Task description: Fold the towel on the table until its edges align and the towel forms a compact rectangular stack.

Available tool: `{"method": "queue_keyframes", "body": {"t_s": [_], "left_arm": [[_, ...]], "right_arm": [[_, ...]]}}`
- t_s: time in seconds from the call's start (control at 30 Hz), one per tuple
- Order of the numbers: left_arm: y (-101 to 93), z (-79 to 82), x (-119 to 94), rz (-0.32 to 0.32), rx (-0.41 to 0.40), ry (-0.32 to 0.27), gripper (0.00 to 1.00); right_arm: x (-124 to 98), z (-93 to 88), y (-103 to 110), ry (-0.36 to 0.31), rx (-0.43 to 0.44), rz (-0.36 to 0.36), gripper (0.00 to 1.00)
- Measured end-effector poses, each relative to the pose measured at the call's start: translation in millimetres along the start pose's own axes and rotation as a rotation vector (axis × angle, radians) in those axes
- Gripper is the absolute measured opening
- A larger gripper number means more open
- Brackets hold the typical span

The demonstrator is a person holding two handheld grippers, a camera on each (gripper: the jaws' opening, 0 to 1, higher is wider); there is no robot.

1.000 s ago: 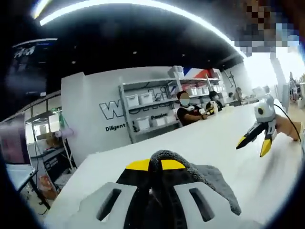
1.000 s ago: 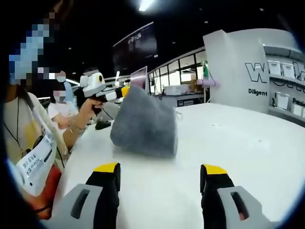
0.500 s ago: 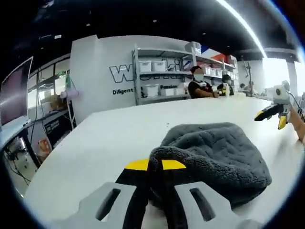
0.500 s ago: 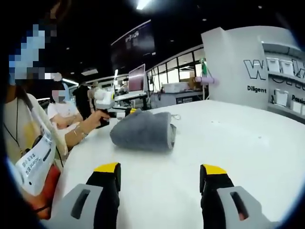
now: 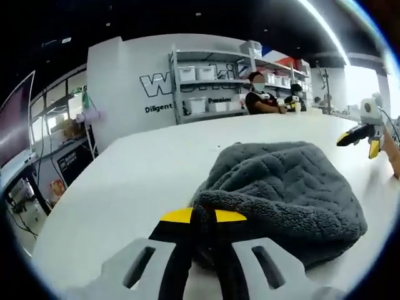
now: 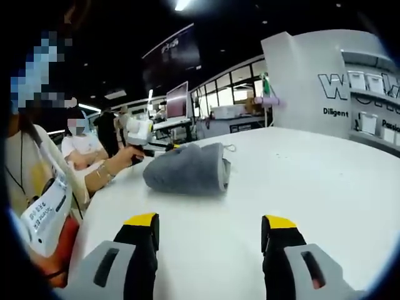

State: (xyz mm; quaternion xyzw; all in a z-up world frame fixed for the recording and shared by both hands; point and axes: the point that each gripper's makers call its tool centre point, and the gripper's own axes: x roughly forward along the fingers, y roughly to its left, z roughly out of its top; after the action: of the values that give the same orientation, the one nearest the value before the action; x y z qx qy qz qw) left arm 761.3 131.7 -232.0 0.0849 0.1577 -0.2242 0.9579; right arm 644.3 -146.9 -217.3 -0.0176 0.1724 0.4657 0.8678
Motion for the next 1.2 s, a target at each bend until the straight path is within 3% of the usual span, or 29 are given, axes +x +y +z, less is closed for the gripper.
{"method": "queue_keyframes", "body": {"t_s": [0.33,0.93,1.2], "left_arm": [[-11.2,-0.6,-3,-0.031,-0.009,0.013,0.08],[-94.8,-1.5,-12,-0.289,0.000,0.049,0.09],[-111.5,-0.7,-12,-0.337,0.008,0.055,0.09]], "right_arm": [[3,-9.6,-6,0.024,0.044,-0.007,0.65],[4,-13.2,-12,0.026,0.098,-0.021,0.65],[4,-15.3,-14,0.031,0.123,-0.021,0.64]]}}
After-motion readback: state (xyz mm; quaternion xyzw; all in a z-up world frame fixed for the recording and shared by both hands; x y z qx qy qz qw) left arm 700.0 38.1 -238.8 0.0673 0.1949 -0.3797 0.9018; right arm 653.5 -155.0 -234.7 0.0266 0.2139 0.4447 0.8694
